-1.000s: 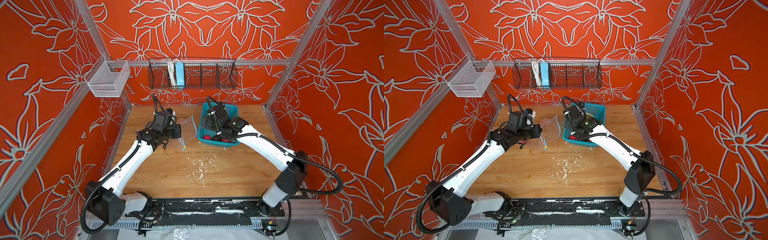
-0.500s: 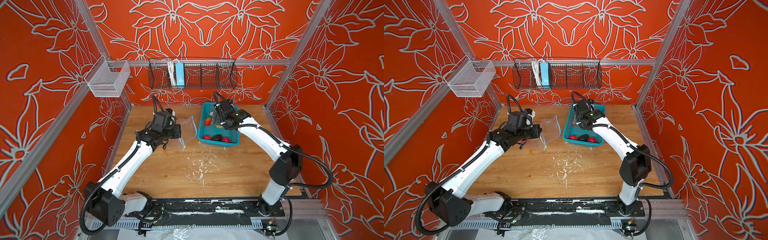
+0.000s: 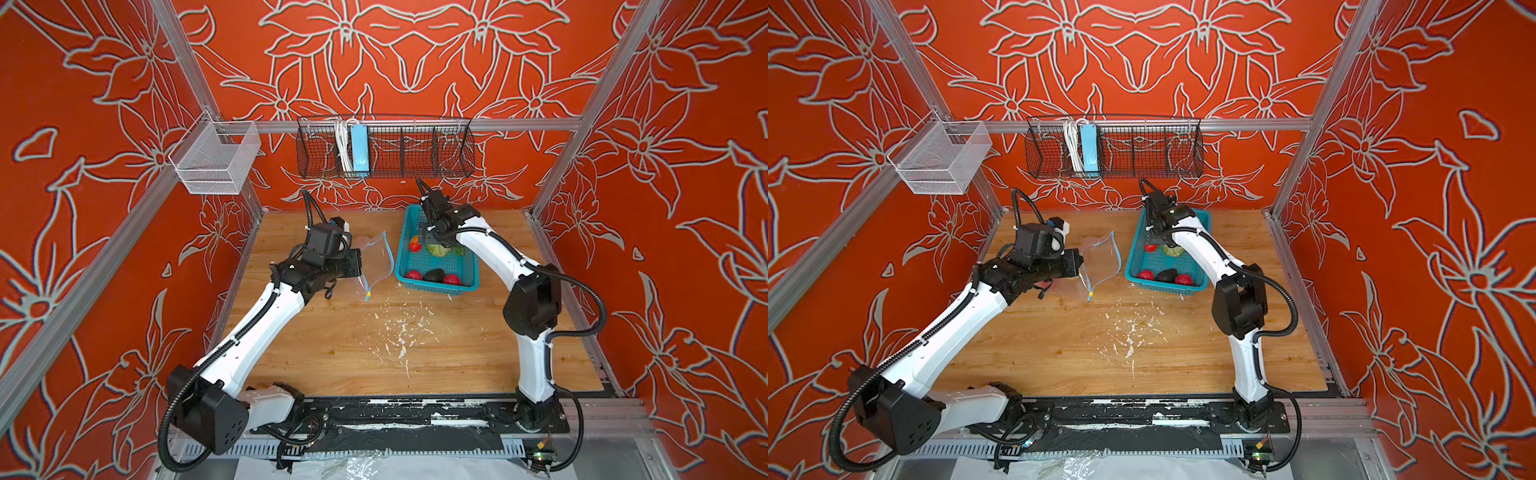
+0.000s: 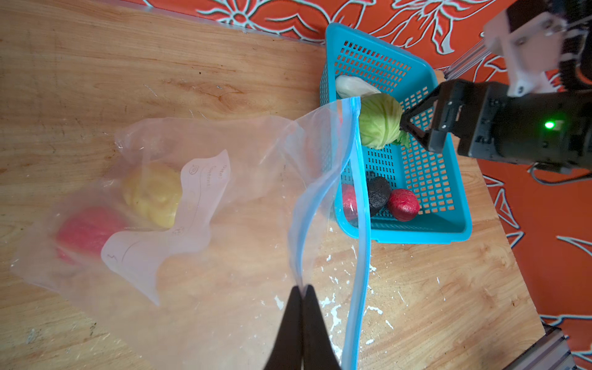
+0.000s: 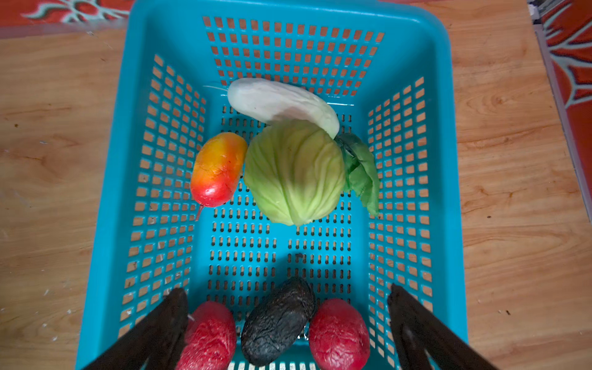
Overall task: Place the food in the zip-top bag and seal the zipper
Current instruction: 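Move the right gripper over the basket above the green cabbage, then lower the right gripper and grasp the green cabbage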
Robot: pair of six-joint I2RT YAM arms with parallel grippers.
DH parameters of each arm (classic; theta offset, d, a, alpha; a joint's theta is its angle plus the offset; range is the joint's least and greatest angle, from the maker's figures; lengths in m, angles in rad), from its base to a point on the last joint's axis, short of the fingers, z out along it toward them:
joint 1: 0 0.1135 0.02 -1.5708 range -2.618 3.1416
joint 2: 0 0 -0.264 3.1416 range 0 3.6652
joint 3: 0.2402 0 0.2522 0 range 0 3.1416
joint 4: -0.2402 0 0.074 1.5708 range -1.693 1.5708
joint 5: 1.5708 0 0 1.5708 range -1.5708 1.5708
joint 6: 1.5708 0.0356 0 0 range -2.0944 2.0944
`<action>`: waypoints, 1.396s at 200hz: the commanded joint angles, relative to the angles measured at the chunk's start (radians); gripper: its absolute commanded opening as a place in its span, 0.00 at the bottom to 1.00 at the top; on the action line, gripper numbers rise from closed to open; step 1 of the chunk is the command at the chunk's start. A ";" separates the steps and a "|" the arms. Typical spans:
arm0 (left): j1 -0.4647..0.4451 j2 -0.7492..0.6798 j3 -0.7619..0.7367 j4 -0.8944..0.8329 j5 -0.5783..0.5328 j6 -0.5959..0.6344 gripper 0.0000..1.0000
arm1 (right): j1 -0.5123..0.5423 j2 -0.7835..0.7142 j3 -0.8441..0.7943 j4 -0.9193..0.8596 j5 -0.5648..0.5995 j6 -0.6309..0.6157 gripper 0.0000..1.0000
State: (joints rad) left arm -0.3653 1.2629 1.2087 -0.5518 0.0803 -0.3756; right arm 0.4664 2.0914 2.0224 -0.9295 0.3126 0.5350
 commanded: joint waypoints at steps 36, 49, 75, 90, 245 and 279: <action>0.006 -0.024 -0.012 0.003 -0.008 0.000 0.00 | -0.064 0.075 0.058 -0.036 -0.064 -0.013 0.98; 0.006 -0.023 -0.013 0.003 -0.008 0.000 0.00 | -0.075 0.085 0.057 -0.029 -0.069 -0.015 0.98; 0.006 -0.018 -0.011 0.001 -0.006 0.000 0.00 | -0.092 0.107 0.054 -0.007 -0.105 -0.023 0.98; 0.007 -0.017 -0.012 0.001 -0.006 0.000 0.00 | -0.097 0.119 0.053 0.006 -0.126 -0.033 0.98; 0.008 -0.011 -0.014 0.003 -0.013 0.004 0.00 | -0.141 0.270 0.180 0.041 -0.185 -0.040 0.97; 0.008 -0.005 -0.012 0.006 -0.010 0.002 0.00 | -0.147 0.304 0.218 0.032 -0.198 -0.041 0.97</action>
State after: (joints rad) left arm -0.3653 1.2625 1.2087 -0.5518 0.0727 -0.3752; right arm 0.3294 2.3569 2.1998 -0.8806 0.1287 0.4973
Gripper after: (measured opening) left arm 0.047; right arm 0.975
